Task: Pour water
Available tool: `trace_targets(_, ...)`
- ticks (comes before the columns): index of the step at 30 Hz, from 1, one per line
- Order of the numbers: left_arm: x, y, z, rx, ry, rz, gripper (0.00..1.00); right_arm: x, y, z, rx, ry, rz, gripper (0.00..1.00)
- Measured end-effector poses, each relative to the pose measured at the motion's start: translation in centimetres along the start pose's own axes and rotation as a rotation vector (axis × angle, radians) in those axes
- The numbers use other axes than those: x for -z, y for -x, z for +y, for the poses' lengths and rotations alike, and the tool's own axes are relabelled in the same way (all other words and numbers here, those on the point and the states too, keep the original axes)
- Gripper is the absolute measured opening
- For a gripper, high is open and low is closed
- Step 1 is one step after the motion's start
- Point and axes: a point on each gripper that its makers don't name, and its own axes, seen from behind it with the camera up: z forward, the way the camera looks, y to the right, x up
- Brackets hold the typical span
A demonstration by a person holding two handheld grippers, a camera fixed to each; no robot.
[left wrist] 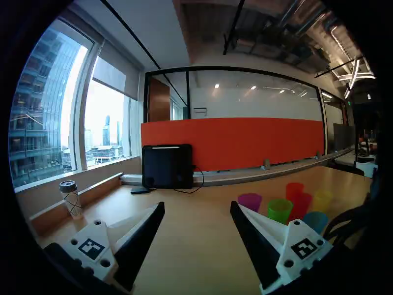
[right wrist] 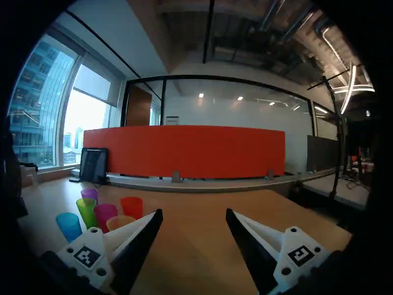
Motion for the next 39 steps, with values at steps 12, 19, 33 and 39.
trace_targets(12, -1.4, -5.1, 1.2, 0.020, 0.050, -0.005, 0.99, -0.9, -6.6, 2.0, -0.009, -0.015, -0.001, 1.00)
trace_targets(19, -1.8, -8.3, 1.4, 0.038, 0.076, -0.018, 0.99, -1.8, -10.7, 2.4, -0.015, -0.034, -0.004, 1.00)
trace_targets(33, -2.7, -15.1, 1.7, 0.018, 0.148, 0.002, 0.99, -3.4, -17.1, 0.6, -0.034, -0.100, -0.002, 1.00)
trace_targets(39, -2.9, -15.6, 2.7, 0.011, 0.207, -0.004, 0.99, -3.5, -17.2, -1.1, -0.032, -0.166, -0.016, 1.00)
